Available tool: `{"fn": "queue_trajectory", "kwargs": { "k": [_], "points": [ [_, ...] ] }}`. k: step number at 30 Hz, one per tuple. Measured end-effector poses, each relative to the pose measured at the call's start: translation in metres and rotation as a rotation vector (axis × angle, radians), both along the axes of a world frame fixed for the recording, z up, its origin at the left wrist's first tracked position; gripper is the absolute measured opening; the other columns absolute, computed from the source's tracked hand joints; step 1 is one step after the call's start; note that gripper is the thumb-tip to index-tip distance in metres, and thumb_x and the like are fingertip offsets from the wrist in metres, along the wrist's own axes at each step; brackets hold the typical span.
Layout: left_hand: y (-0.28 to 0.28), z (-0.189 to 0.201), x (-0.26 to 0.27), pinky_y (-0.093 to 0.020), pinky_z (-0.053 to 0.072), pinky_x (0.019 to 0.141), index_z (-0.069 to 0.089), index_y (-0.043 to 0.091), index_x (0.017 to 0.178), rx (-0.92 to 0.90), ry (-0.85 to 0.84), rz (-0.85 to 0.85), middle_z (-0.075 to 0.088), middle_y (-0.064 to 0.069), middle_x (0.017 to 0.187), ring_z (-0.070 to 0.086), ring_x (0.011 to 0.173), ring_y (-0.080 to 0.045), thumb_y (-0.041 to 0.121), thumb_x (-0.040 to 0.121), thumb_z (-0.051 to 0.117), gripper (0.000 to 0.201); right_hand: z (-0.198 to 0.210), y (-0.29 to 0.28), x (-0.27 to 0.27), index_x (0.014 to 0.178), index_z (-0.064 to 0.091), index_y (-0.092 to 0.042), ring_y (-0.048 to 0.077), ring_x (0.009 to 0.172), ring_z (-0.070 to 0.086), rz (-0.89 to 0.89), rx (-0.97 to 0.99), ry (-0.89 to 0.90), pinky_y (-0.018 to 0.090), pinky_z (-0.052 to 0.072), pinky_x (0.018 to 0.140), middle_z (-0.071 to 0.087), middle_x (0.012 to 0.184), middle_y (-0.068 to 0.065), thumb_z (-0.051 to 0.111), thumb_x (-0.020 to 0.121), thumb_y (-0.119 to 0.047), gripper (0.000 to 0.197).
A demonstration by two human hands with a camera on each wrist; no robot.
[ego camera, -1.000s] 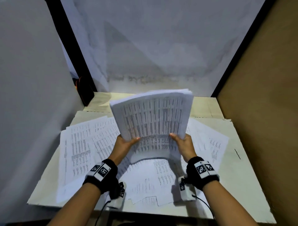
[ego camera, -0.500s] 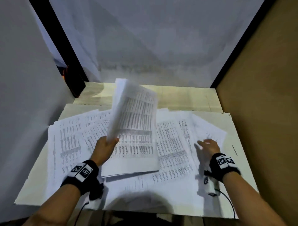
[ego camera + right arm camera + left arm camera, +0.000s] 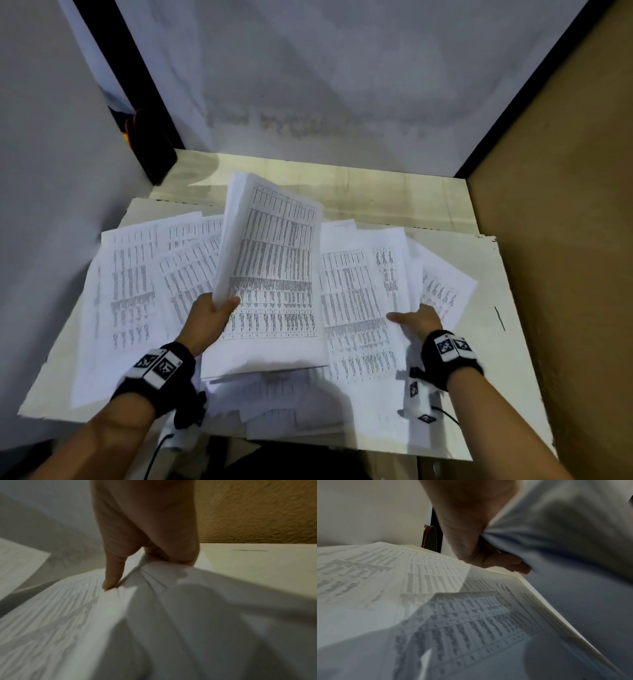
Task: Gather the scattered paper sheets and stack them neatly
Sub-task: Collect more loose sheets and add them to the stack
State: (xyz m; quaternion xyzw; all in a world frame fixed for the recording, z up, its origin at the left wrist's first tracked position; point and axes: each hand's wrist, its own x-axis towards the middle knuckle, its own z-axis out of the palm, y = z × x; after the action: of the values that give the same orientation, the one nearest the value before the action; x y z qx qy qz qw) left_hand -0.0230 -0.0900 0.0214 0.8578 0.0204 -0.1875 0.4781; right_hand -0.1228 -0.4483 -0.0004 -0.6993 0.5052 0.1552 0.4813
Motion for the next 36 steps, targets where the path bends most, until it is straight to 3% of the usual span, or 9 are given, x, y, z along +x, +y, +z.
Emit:
{"fn": "queue_trajectory", "kwargs": {
  "k": [5, 8, 10, 12, 21, 24, 27, 32, 36],
  "points": [
    [0.001, -0.003, -0.004, -0.021, 0.028, 0.042, 0.041, 0.011, 0.055, -0.011, 0.016, -0.006, 0.037, -0.002, 0.045, 0.032, 0.035, -0.012, 0.021, 0.090, 0.056, 0.039, 0.004, 0.026, -0.005, 0.111, 0.052, 0.008, 0.031, 0.100, 0.059, 0.116, -0.042, -0.052, 0.034, 0.047, 0.081, 0.060, 0.102, 0.015, 0.074, 0.076, -0.012, 0.046],
    [0.008, -0.003, -0.006, -0.021, 0.027, 0.042, 0.040, 0.012, 0.055, -0.022, 0.018, 0.002, 0.036, -0.001, 0.045, 0.031, 0.037, -0.013, 0.021, 0.090, 0.056, 0.040, 0.026, 0.022, -0.004, 0.105, 0.059, 0.005, 0.028, 0.090, 0.060, 0.122, -0.171, -0.134, 0.027, 0.039, 0.071, 0.059, 0.092, 0.016, 0.064, 0.085, -0.014, 0.029],
    [0.011, -0.003, -0.008, -0.021, 0.027, 0.042, 0.040, 0.011, 0.054, -0.031, 0.011, 0.011, 0.036, -0.002, 0.045, 0.032, 0.037, -0.013, 0.021, 0.089, 0.056, 0.039, 0.039, 0.019, -0.004, 0.109, 0.058, 0.008, 0.025, 0.087, 0.055, 0.207, -0.244, -0.110, 0.025, 0.035, 0.071, 0.062, 0.100, 0.022, 0.060, 0.088, -0.017, 0.033],
    [0.013, -0.002, -0.011, -0.021, 0.027, 0.044, 0.040, 0.011, 0.055, -0.039, 0.003, 0.013, 0.036, -0.003, 0.046, 0.032, 0.040, -0.015, 0.020, 0.089, 0.056, 0.039, 0.049, 0.014, -0.004, 0.111, 0.057, 0.009, 0.030, 0.092, 0.059, 0.249, -0.295, -0.101, 0.026, 0.037, 0.072, 0.064, 0.108, 0.025, 0.059, 0.089, -0.018, 0.035],
    [0.012, 0.005, -0.029, -0.022, 0.028, 0.046, 0.040, 0.013, 0.056, -0.102, -0.008, 0.015, 0.035, -0.001, 0.046, 0.033, 0.038, -0.012, 0.019, 0.090, 0.056, 0.038, 0.098, -0.004, -0.008, 0.107, 0.057, 0.008, 0.036, 0.099, 0.060, 0.324, -0.430, -0.151, 0.033, 0.044, 0.078, 0.062, 0.109, 0.028, 0.060, 0.088, -0.017, 0.031],
    [0.010, 0.006, -0.038, -0.024, 0.026, 0.049, 0.039, 0.014, 0.057, -0.129, -0.004, 0.033, 0.033, -0.002, 0.049, 0.032, 0.045, -0.016, 0.018, 0.090, 0.056, 0.037, 0.103, 0.000, -0.015, 0.105, 0.055, 0.007, 0.034, 0.098, 0.057, 0.408, -0.461, -0.102, 0.029, 0.037, 0.071, 0.059, 0.110, 0.027, 0.060, 0.089, -0.019, 0.031],
    [0.009, 0.009, -0.048, -0.023, 0.026, 0.048, 0.039, 0.015, 0.057, -0.144, -0.019, 0.039, 0.034, -0.001, 0.051, 0.031, 0.045, -0.016, 0.017, 0.090, 0.055, 0.037, 0.111, -0.004, -0.023, 0.107, 0.054, 0.011, 0.036, 0.096, 0.056, 0.340, -0.515, -0.123, 0.029, 0.036, 0.071, 0.058, 0.113, 0.030, 0.058, 0.089, -0.018, 0.034],
    [0.010, 0.014, -0.058, -0.020, 0.026, 0.044, 0.039, 0.014, 0.059, -0.161, -0.011, 0.039, 0.032, 0.000, 0.051, 0.031, 0.045, -0.015, 0.019, 0.090, 0.055, 0.035, 0.152, -0.034, -0.044, 0.106, 0.059, 0.012, 0.044, 0.102, 0.058, 0.281, -0.689, -0.192, 0.041, 0.045, 0.083, 0.061, 0.109, 0.035, 0.057, 0.089, -0.012, 0.030],
    [0.012, 0.019, -0.059, -0.022, 0.025, 0.048, 0.038, 0.014, 0.060, -0.175, -0.015, 0.038, 0.031, -0.001, 0.053, 0.030, 0.047, -0.015, 0.019, 0.090, 0.055, 0.035, 0.206, -0.059, -0.065, 0.107, 0.058, 0.016, 0.047, 0.102, 0.057, 0.159, -0.813, -0.289, 0.038, 0.039, 0.075, 0.060, 0.107, 0.039, 0.060, 0.088, -0.011, 0.034]
  ]
}}
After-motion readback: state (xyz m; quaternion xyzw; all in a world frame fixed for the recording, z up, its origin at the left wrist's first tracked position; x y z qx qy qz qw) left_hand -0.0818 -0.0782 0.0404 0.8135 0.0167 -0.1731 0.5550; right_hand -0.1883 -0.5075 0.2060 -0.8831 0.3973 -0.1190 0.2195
